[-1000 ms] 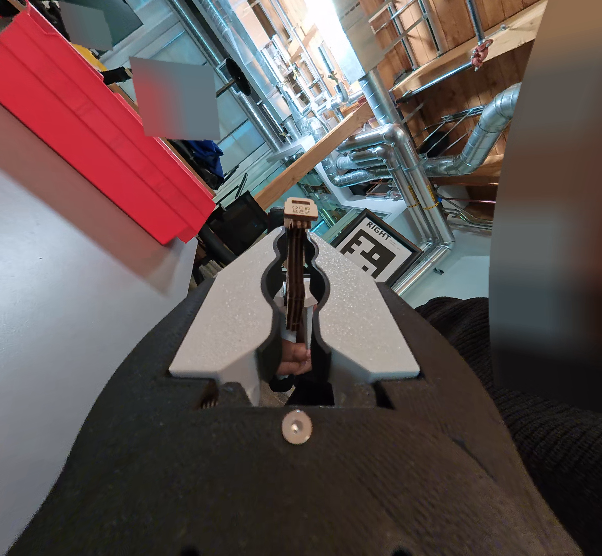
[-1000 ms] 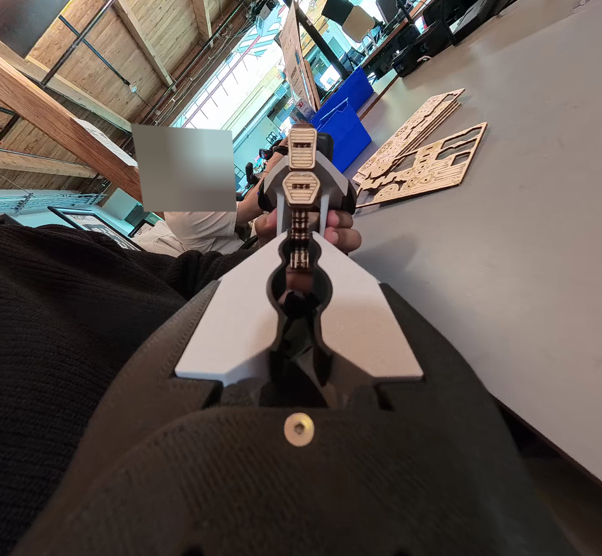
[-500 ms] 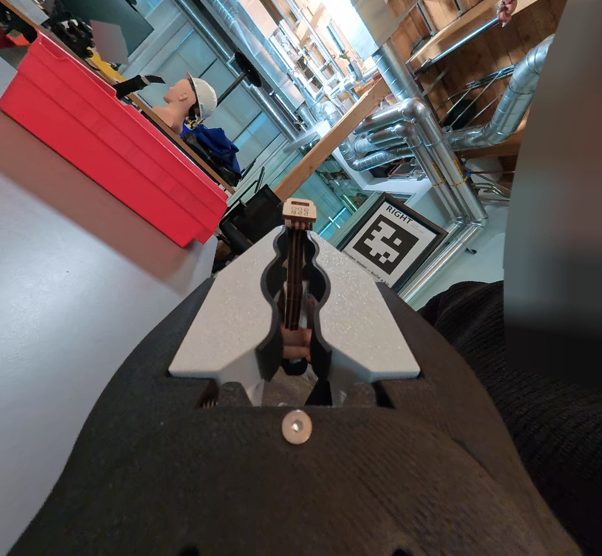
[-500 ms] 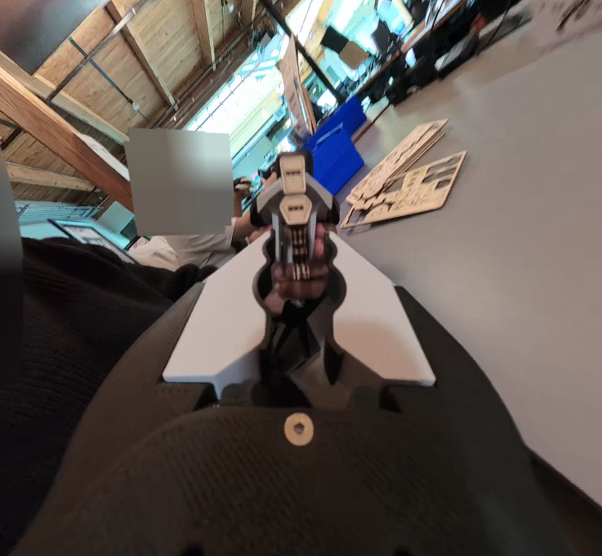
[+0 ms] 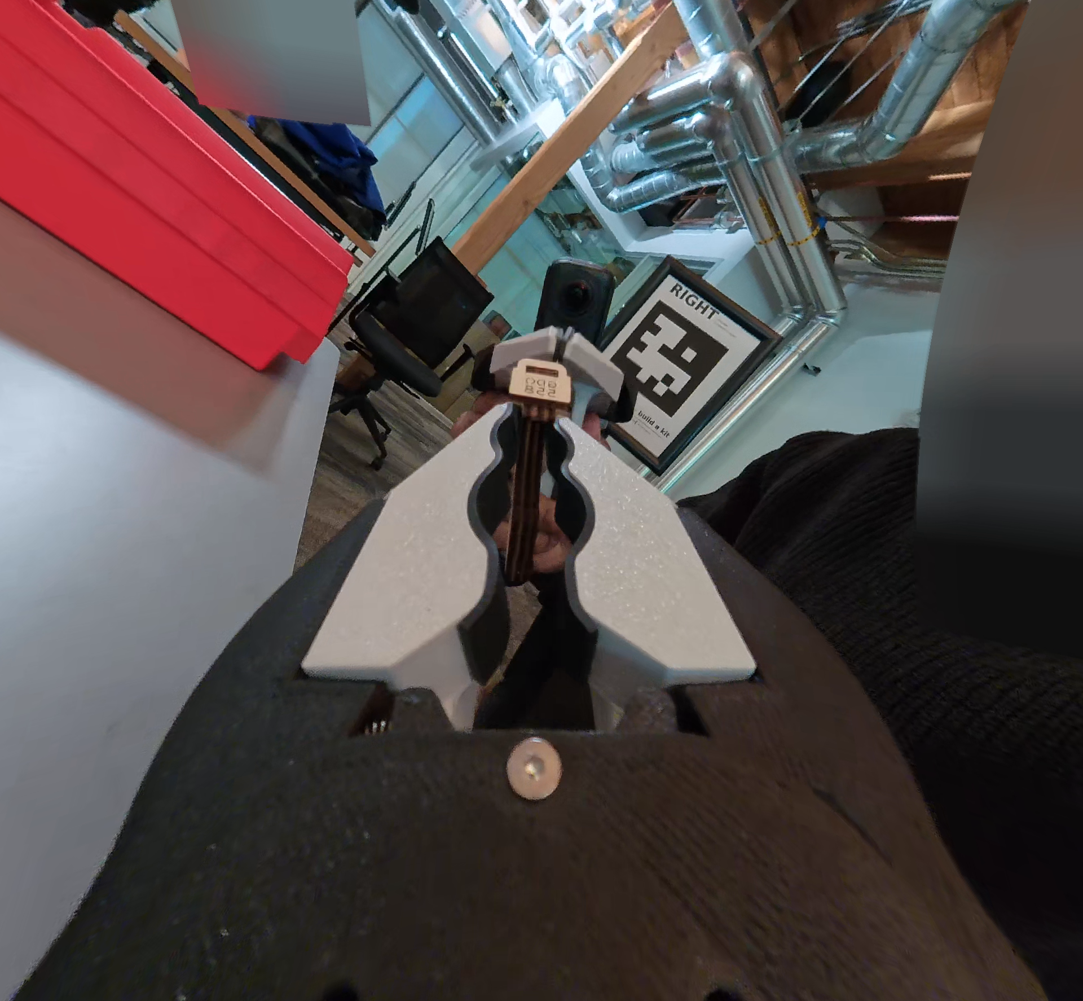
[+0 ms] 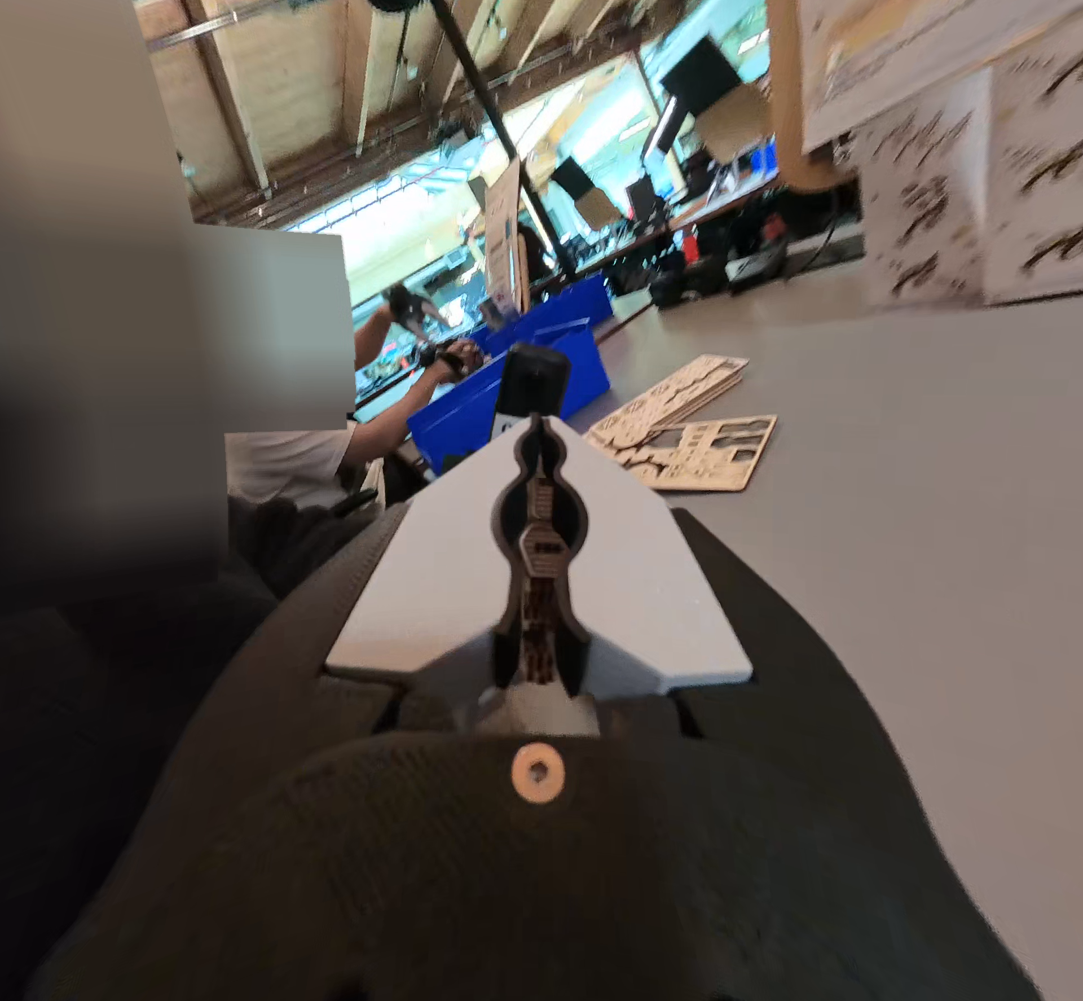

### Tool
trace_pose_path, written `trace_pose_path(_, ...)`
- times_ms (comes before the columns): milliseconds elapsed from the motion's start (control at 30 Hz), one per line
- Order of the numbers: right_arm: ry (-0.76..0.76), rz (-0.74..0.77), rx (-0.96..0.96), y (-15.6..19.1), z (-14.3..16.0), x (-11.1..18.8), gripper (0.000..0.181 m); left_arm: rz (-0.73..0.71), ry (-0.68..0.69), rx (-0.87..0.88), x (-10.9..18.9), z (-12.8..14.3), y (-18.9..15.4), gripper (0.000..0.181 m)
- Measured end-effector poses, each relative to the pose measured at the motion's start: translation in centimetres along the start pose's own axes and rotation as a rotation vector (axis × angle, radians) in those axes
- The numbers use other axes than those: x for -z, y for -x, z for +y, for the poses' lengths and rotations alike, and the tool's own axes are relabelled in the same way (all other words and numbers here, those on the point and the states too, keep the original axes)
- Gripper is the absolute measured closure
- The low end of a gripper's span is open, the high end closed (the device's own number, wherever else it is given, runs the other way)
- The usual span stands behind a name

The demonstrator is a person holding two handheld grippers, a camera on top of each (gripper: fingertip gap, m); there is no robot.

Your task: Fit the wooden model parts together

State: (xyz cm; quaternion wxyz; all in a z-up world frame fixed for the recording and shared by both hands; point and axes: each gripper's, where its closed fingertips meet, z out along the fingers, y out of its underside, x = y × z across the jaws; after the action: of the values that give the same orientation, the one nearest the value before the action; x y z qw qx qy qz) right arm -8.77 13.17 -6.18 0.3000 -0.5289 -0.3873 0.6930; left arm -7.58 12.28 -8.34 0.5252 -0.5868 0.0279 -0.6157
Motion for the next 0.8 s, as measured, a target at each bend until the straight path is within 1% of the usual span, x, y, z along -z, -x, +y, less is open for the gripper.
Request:
trace_pose_path(67,-0.075,0.032,0.023,-0.6,-1.7,1.1,0.181,0.024,-0.029,0.027,0.1,-0.6,-0.4,0.173)
trace_pose_path(133,-0.139,0.052,0.022,-1.2,-3.0,2.2,0.181,0.018,-0.027,0.015,0.3,-0.7,-0.3,0.173)
trace_pose_path(233,-0.169,0.036,-0.009,-1.1,-3.3,2.5,0.181,0.029,-0.039,0.033,0.4,-0.9,-0.3,0.174)
trace_pose_path(367,-0.184,0.034,0.058,0.0,-3.5,2.2,0.181,0.046,-0.057,0.049,0.6,-1.1,-0.4,0.173)
trace_pose_path(400,-0.152,0.035,0.066,0.1,-2.9,1.9,0.181,0.061,-0.064,0.050,0.6,-1.2,-0.6,0.173)
trace_pose_path(467,0.006,0.011,0.024,0.2,-0.1,0.3,0.181,0.074,-0.066,0.054,0.6,-1.2,-0.9,0.171)
trace_pose_path(500,0.012,0.008,-0.002,0.1,0.0,0.2,0.181,0.062,-0.099,0.062,1.0,-1.7,-0.5,0.173)
trace_pose_path(567,-0.038,0.018,0.015,-0.2,-1.2,0.9,0.181,0.065,-0.111,0.092,1.2,-2.0,-0.2,0.173)
trace_pose_path(667,-0.123,0.025,0.054,0.0,-2.9,1.8,0.181,0.072,-0.087,0.072,0.8,-1.6,-0.5,0.173)
trace_pose_path(700,-0.118,0.026,0.051,0.1,-2.7,1.6,0.181,0.082,-0.082,0.073,0.7,-1.5,-0.7,0.173)
trace_pose_path(733,-0.068,0.021,0.042,0.2,-1.7,1.1,0.181,0.095,-0.079,0.075,0.5,-1.4,-1.0,0.173)
trace_pose_path(767,0.012,0.018,0.025,0.2,-0.2,0.3,0.181,0.098,-0.077,0.074,0.4,-1.2,-1.1,0.172)
trace_pose_path(800,0.043,0.021,0.009,0.0,0.4,-0.1,0.181,0.080,-0.090,0.074,0.7,-1.3,-0.7,0.173)
